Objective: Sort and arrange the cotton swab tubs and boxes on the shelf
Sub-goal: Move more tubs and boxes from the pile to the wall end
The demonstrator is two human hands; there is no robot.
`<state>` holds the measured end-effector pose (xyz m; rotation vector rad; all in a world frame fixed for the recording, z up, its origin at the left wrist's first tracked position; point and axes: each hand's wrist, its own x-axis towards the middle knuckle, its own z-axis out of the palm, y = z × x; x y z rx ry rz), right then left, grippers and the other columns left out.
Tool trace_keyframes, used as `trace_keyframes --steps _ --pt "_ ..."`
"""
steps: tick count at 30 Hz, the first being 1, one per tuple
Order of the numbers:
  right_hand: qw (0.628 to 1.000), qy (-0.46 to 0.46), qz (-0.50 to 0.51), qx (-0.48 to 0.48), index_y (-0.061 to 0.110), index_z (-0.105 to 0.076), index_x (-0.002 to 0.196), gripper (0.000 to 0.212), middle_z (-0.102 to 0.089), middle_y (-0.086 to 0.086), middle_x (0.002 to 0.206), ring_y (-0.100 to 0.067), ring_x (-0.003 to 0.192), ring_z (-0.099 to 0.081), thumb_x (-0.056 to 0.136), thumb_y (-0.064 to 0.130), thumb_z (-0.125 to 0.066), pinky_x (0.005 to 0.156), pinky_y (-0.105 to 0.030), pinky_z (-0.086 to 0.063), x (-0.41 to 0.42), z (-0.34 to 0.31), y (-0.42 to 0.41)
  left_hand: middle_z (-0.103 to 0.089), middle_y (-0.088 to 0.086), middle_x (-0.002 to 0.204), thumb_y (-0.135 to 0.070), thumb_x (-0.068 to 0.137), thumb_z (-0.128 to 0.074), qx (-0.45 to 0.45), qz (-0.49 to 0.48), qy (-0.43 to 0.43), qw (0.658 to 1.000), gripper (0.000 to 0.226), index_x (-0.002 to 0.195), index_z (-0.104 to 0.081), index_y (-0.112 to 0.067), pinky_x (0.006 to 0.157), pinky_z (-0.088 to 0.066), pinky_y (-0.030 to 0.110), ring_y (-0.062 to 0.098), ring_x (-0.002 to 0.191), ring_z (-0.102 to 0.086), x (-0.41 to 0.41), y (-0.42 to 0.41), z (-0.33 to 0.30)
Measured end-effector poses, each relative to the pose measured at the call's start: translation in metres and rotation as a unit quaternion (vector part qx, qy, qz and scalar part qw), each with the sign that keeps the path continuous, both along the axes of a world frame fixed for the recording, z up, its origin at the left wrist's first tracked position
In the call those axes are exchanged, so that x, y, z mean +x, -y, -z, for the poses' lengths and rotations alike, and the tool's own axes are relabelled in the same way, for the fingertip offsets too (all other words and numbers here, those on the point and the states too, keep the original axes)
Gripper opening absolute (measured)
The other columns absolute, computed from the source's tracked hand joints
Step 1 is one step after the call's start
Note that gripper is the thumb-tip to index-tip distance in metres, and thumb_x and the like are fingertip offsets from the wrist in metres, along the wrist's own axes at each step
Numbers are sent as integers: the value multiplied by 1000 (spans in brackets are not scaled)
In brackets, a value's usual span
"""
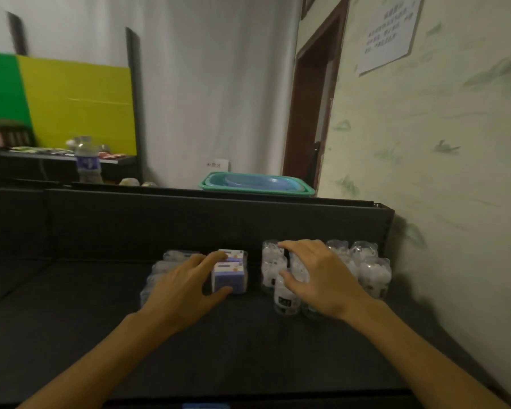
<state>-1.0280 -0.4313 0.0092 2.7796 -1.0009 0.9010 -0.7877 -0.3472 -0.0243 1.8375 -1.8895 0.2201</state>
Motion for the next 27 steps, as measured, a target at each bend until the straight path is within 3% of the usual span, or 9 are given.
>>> trace_keyframes --steps 4,14,27 --pt "999 -17 -31 -10 25 -46 138 54 -55 4 129 -12 118 -47 88 38 -60 100 -28 -41 62 -7 -18 -39 -6 140 -59 84 -53 -1 -35 0 999 69 142 -21 -39 94 -45 29 12 119 -47 54 -37 -11" --pt "994 -90 -66 1 32 -27 146 64 -40 4 142 -14 128 -37 90 49 -52 105 -34 -34 233 2 -90 -43 -7 136 -64 86 -43 4 -121 60 991 67 143 -19 -40 89 -42 24 10 113 -49 207 -147 -13" --pt "971 -121 -206 27 29 -30 145 61 -43 1 142 -17 129 -39 91 47 -53 106 -34 -36 478 15 -181 -41 -10 140 -65 85 -44 51 -287 19 956 63 140 -25 -42 96 -41 28 10 119 -47 388 -313 10"
